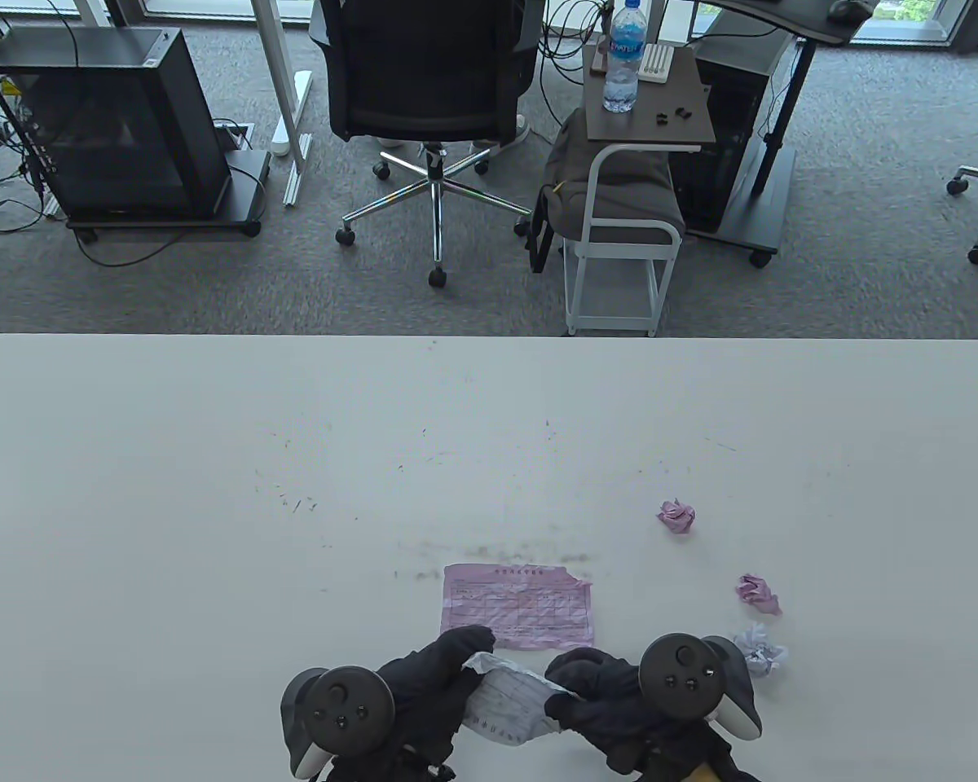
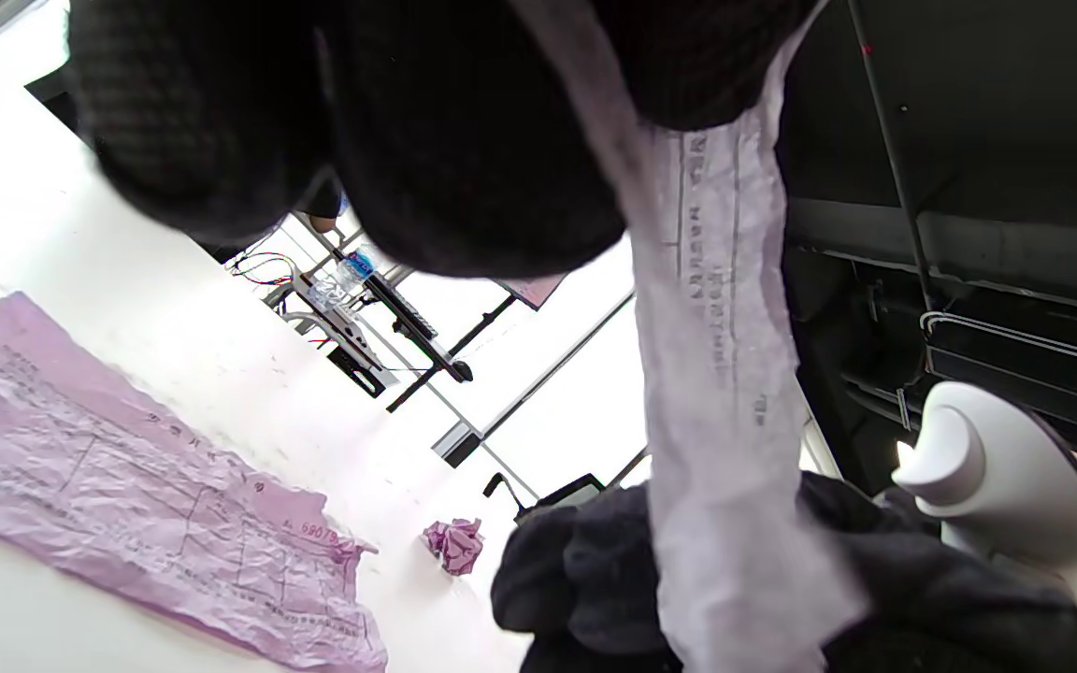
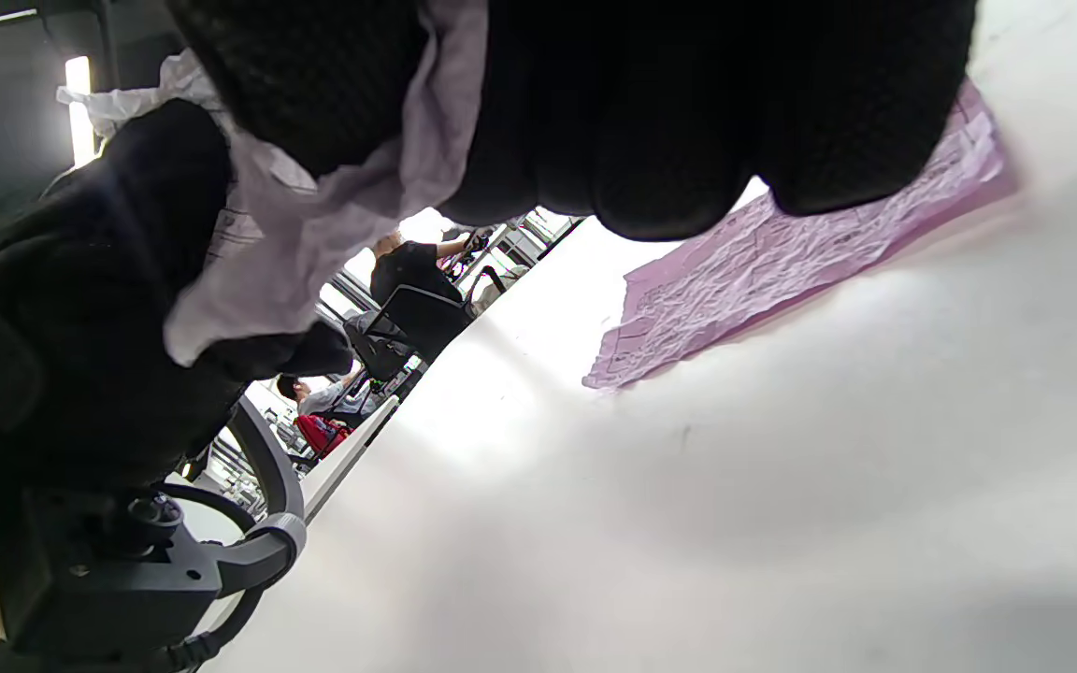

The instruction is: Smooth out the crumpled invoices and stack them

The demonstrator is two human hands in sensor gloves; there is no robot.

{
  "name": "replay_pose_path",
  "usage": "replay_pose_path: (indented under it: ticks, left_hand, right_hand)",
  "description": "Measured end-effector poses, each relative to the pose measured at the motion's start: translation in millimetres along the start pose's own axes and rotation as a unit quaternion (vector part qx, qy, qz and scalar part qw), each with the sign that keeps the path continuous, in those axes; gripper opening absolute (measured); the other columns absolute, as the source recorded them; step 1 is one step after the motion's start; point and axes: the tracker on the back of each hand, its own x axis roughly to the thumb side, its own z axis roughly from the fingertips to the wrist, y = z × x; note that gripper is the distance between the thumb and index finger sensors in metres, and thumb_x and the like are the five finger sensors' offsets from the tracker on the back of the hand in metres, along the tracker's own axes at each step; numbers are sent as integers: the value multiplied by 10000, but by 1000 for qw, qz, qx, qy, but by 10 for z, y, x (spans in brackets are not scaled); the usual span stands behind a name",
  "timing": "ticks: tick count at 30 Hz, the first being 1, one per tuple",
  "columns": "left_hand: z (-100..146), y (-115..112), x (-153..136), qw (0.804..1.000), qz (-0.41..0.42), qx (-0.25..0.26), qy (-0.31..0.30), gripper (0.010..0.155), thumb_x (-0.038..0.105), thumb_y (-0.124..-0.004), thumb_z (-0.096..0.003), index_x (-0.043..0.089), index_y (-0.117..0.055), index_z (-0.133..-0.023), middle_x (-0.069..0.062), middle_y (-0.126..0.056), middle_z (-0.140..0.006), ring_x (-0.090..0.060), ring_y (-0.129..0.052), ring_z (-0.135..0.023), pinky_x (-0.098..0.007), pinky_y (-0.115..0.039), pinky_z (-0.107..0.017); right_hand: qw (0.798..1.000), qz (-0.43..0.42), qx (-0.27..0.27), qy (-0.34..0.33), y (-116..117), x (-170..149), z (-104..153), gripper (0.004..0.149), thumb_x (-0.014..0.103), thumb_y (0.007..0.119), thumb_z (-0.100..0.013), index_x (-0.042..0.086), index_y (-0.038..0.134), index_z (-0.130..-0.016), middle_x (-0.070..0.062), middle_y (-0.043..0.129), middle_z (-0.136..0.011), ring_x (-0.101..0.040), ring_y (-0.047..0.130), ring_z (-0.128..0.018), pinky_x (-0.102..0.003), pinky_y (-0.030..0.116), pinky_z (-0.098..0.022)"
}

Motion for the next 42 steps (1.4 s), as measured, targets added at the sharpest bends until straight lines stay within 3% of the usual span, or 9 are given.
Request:
replay_pose_path:
  ticks: [7, 13, 15, 19, 26, 30, 34, 38, 42]
  left_hand:
    - [26, 111, -133, 997, 46, 40, 36, 430, 333, -682, -594, 59, -778, -911, -79, -957, -531, -99, -990, -185, -389, -905, -264]
    - [47, 184, -158, 996, 50, 64, 38, 436, 357, -635, -608, 80, -753, -922, -63, -957, -514, -94, -981, -163, -380, -907, -272]
    - [68, 220, -171, 993, 69, 85, 42, 437, 361, -617, -613, 89, -732, -936, -67, -954, -530, -98, -986, -175, -382, -907, -282]
    - [78, 215, -171, 987, 124, 98, 42, 443, 372, -581, -621, 116, -675, -970, -95, -932, -631, -142, -1022, -283, -420, -899, -359]
    - [66, 102, -118, 964, 258, 56, 12, 443, 392, -538, -640, 158, -600, -1012, -117, -872, -779, -166, -1028, -423, -439, -874, -465]
    - [47, 27, -18, 967, 252, 16, -23, 443, 402, -533, -642, 186, -576, -1027, -115, -840, -831, -176, -1017, -465, -449, -857, -498]
    - [14, -59, 93, 977, 199, -21, -70, 440, 411, -535, -637, 219, -574, -1030, -100, -819, -865, -181, -1008, -500, -457, -846, -522]
    - [5, -113, 130, 978, 194, -38, -74, 438, 409, -542, -635, 221, -580, -1029, -104, -813, -874, -195, -1004, -510, -471, -837, -530]
    - [22, -44, 47, 982, 184, 1, -38, 435, 397, -556, -636, 190, -604, -1016, -114, -836, -834, -186, -1009, -456, -463, -849, -493]
  right_hand:
    - [999, 19, -16, 25, -89, -111, 37, 390, 346, 827, -514, 128, 762, -830, -219, 762, -935, -366, 867, -701, -550, 798, -501]
    - [997, 8, -77, 16, -168, -108, 84, 421, 318, 809, -522, 156, 677, -886, -238, 732, -951, -349, 886, -686, -527, 832, -471]
    - [992, -51, -112, 10, -210, -164, 121, 581, 423, 794, -518, 144, 567, -975, -264, 680, -986, -367, 870, -712, -519, 840, -466]
    - [974, -195, -116, -7, -178, -215, 131, 928, 578, 759, -488, 57, 251, -1065, -362, 378, -1070, -511, 690, -836, -588, 770, -506]
    - [966, -234, -106, -39, -29, -61, 55, 1064, 635, 756, -458, 34, 110, -1053, -413, 230, -1059, -588, 565, -889, -623, 732, -538]
    - [959, -222, -166, -57, 3, -19, 43, 1028, 652, 736, -452, 36, 172, -1052, -382, 346, -1056, -540, 652, -862, -589, 775, -513]
    - [939, -295, -167, -63, 6, -57, 39, 918, 611, 764, -469, 66, 319, -1059, -320, 563, -1022, -459, 793, -797, -550, 820, -482]
    - [931, -298, -205, -54, -38, -72, 61, 638, 361, 857, -497, 130, 542, -1002, -173, 860, -810, -301, 971, -558, -473, 879, -407]
    - [940, -263, -209, -60, -107, -55, 72, 537, 208, 864, -486, 167, 614, -960, -142, 876, -780, -277, 970, -546, -477, 881, -428]
